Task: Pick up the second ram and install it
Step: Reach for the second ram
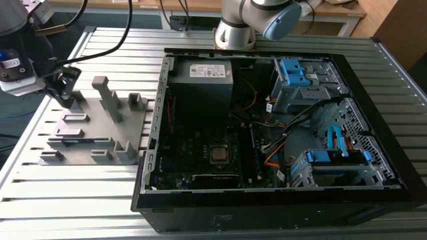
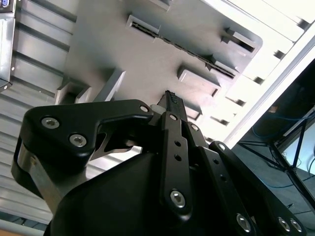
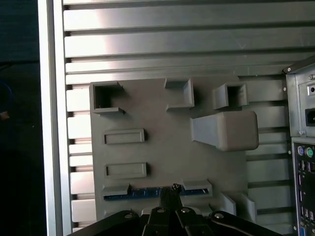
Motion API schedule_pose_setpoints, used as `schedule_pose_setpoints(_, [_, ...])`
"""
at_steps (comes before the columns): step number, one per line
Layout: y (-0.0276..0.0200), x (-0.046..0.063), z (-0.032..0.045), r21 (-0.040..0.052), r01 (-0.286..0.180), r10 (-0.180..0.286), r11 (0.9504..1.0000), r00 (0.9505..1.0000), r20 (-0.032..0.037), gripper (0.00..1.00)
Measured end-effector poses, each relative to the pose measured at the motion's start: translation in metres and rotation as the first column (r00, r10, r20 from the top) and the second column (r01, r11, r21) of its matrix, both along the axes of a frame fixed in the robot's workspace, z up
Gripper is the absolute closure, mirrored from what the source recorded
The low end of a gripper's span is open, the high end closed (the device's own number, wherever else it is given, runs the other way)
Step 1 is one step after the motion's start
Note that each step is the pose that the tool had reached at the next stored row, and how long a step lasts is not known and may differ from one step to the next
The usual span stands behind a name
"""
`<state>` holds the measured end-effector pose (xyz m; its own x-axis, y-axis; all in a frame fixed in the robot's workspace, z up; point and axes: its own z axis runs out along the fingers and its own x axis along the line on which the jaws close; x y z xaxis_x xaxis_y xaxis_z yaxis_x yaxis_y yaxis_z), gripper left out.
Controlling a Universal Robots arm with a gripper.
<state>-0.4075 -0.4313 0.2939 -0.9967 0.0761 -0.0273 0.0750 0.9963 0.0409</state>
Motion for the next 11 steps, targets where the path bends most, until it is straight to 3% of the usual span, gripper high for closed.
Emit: schedule_pose_setpoints(11, [-0.0001, 0.0, -0.0097, 0.0, 0.0, 0.0, 1.0, 1.0, 0.0, 0.9])
